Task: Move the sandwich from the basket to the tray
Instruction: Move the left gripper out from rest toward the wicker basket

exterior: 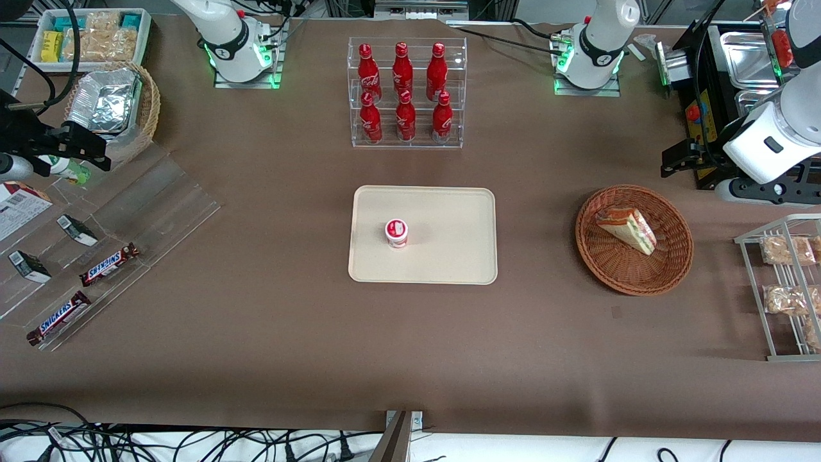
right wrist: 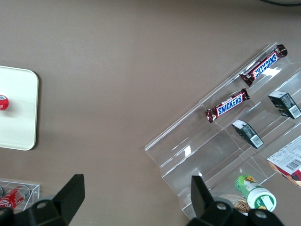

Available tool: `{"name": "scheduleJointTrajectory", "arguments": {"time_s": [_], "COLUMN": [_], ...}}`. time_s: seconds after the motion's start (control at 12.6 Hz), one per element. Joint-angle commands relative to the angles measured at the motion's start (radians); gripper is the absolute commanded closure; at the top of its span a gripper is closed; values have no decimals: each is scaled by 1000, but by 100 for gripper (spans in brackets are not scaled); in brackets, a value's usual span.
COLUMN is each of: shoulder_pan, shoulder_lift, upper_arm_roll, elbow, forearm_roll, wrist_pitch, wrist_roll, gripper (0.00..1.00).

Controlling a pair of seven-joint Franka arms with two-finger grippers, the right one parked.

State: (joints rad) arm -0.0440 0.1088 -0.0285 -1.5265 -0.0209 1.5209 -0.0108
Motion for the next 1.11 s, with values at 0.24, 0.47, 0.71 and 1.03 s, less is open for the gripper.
{"name": "scheduleJointTrajectory", "arguments": {"time_s": [0.24,0.47,0.71,1.03], "shoulder_pan": [15,73,113,116], "shoulder_lift": [14,43,40,31], "upper_arm_roll": [18,19,19,4], "elbow": [20,-15,-110,-237], "forearm_roll": [-14,-7,-5,34], "wrist_pitch": [-12,14,105,235], "wrist_roll": [14,-32,-138,-363], "gripper": [0,0,0,0]}}
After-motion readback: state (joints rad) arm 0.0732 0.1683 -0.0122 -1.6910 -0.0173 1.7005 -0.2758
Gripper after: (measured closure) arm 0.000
